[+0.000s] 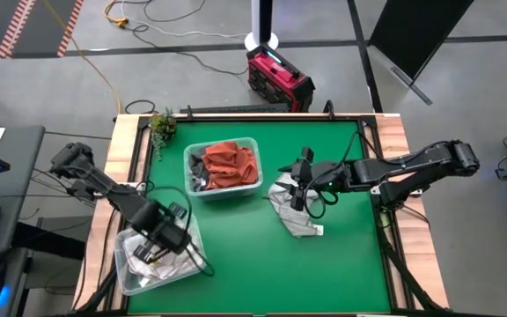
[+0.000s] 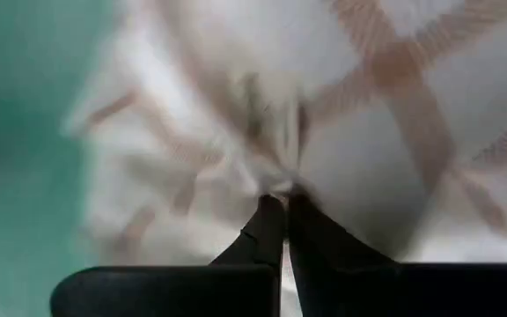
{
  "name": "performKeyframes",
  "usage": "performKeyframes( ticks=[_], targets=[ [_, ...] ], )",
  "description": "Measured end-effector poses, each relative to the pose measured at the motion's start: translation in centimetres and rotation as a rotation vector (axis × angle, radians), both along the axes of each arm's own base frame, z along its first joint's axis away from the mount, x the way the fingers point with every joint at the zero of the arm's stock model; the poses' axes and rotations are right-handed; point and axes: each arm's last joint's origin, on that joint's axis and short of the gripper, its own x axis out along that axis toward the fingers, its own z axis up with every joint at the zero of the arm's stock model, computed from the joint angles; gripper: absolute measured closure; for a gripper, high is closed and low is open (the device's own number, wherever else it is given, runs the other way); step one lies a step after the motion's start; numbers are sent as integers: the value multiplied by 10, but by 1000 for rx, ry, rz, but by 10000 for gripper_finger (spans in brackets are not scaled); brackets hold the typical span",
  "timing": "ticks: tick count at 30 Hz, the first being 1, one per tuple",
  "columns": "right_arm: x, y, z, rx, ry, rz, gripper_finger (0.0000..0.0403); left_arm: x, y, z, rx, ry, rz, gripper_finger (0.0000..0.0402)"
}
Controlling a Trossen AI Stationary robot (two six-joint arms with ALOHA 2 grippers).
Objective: Sort towels by color in basket
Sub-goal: Put the white patterned towel into the bottom transparent bin
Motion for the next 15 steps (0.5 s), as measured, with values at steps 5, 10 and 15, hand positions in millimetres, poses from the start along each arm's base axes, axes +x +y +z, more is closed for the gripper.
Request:
performKeyframes(
  ticks=[5, 10, 15],
  targets=[
    [0, 0, 0, 3, -1, -2, 184, -11, -12, -51, -113, 24, -22, 397],
    [0, -1, 0, 3, -5, -3, 184, -19, -17, -68, -150, 38, -55, 397],
    [0, -1, 0, 3, -3, -4, 184, -20, -20, -69, -119, 10, -96, 394]
  ],
)
